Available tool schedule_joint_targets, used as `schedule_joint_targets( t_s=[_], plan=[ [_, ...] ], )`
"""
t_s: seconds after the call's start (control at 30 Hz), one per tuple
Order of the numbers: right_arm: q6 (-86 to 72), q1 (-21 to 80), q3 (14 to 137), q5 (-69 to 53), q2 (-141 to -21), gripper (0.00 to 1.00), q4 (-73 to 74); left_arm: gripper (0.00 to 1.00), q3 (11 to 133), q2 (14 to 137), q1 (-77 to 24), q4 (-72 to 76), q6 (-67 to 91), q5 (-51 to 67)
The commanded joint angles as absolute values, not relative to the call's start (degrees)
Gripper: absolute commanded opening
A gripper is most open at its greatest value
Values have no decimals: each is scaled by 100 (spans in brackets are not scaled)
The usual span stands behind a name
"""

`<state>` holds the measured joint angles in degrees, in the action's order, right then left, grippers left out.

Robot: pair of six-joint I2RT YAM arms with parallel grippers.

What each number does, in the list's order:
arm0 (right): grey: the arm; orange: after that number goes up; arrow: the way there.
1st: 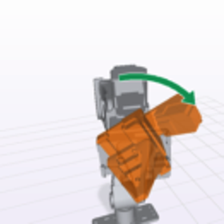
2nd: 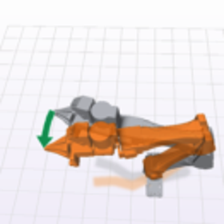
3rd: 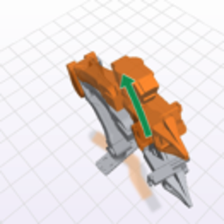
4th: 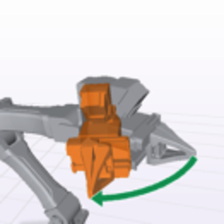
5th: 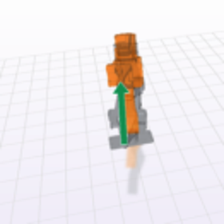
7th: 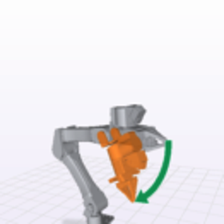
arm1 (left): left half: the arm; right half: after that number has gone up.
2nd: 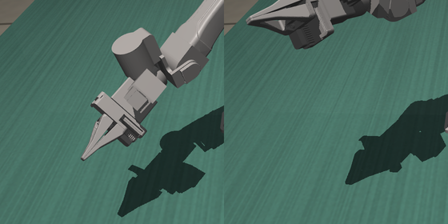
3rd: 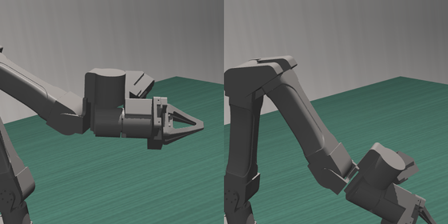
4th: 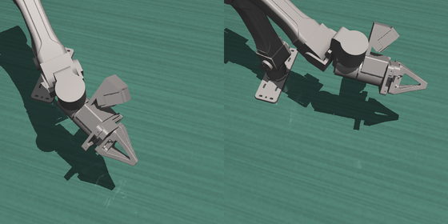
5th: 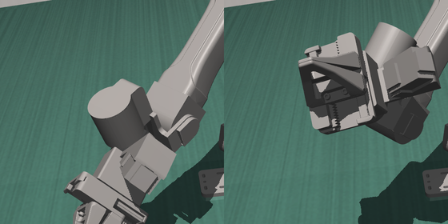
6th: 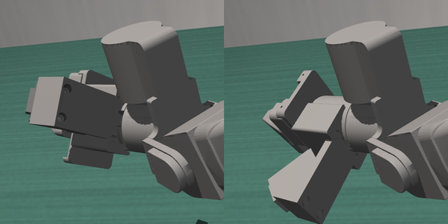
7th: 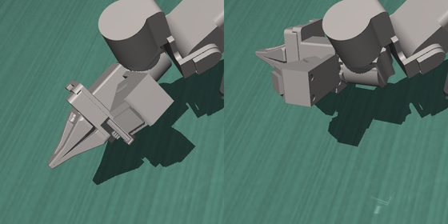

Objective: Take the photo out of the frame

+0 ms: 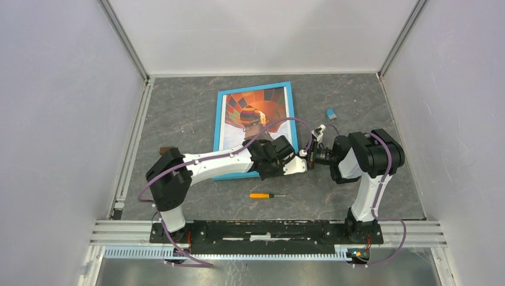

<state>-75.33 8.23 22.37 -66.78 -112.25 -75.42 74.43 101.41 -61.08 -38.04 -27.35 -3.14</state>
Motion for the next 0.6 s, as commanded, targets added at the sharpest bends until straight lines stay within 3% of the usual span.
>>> schedule_joint_targets(
  t_s=[0.0,0.07,0.13,0.3,0.4,0.53,0.57],
  plan=[
    [-7307,967,2408,-7112,-10953,6,-8177,30,7579,9792,-6079,-3296,-2778,-515],
    [-7217,953,2498,-7119,-10788,0,-8047,53,7682,9673,-6003,-3439,-2731,-520],
    [-7108,931,2597,-7132,-10558,0,-7869,70,7862,9529,-5843,-3673,-2664,-391],
    [-6521,852,2855,-7086,-10143,0,-7055,99,8401,9012,-5189,-4326,-2367,244],
    [-5433,818,3067,-6996,-9895,0,-5473,100,8559,8630,-4694,-4543,-2154,648],
    [-2234,810,4189,-6143,-9618,0,-1171,100,8522,8170,-3972,-4640,-1839,1086],
    [-1992,810,4419,-6056,-9616,0,-811,100,8468,8076,-3840,-4640,-1790,1154]
  ],
)
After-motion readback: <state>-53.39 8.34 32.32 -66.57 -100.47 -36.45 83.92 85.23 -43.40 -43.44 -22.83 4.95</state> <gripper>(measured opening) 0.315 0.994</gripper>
